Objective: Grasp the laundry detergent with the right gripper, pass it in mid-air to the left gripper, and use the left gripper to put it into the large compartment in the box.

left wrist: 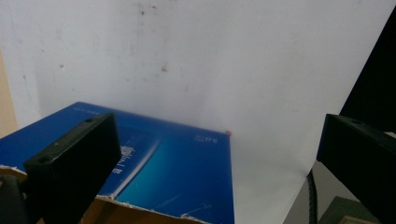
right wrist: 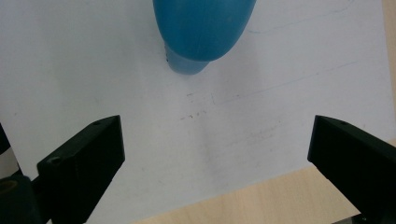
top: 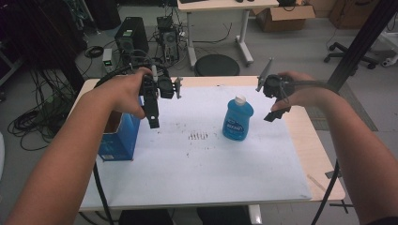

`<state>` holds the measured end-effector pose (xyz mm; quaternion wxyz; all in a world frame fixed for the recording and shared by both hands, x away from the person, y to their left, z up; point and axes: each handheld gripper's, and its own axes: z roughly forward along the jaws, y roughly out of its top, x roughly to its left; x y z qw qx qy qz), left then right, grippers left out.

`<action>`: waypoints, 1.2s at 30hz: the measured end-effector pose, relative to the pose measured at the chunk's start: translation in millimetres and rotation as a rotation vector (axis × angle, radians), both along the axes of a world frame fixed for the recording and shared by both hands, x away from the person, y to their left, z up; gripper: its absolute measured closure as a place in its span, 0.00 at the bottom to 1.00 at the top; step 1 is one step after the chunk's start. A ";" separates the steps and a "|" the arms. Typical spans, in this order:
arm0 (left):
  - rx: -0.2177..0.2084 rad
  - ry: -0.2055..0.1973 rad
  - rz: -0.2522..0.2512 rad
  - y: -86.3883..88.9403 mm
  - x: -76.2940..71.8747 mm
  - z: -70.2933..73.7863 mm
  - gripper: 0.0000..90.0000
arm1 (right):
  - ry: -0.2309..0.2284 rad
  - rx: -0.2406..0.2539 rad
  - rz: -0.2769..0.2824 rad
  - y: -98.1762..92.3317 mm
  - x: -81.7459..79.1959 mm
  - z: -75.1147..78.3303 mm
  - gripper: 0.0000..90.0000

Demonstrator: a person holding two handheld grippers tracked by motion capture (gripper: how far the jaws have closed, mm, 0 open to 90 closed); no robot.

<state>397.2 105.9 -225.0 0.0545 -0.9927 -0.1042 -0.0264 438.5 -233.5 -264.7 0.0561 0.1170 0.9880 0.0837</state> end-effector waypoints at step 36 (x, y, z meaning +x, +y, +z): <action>-0.010 -0.015 -0.033 2.8 -48.6 -10.8 0.00 | -0.032 0.097 -0.015 -6.1 -17.3 -22.2 0.04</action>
